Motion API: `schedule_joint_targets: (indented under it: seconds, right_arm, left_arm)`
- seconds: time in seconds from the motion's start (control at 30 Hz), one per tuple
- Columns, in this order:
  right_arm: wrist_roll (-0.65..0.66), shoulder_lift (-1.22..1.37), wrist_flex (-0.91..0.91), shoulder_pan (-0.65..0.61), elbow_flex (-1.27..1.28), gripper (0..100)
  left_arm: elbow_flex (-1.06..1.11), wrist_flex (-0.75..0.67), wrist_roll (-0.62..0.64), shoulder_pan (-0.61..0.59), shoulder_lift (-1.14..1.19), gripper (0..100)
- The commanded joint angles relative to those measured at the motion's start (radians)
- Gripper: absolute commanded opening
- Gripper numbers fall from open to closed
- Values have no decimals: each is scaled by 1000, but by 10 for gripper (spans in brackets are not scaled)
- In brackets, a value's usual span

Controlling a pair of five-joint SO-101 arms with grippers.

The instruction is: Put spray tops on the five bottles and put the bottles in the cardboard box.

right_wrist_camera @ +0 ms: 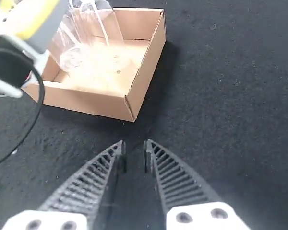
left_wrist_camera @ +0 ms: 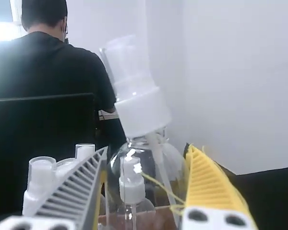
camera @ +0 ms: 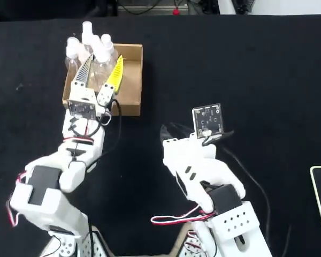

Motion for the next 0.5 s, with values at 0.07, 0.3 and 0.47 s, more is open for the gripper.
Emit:
schedule_joint_targets:
  seconds: [0.07,0.3,0.47]
  right_arm:
    - [-6,4,-25,-9,-8,64]
    - [-6,4,-25,-9,-8,64]
    - [-6,4,-25,-9,-8,64]
  left_arm:
    - [-105,-26,6,-19,66,148]
    - [-110,-26,135,-21,94,148]
    - [-99,-28,135,-30,91,148]
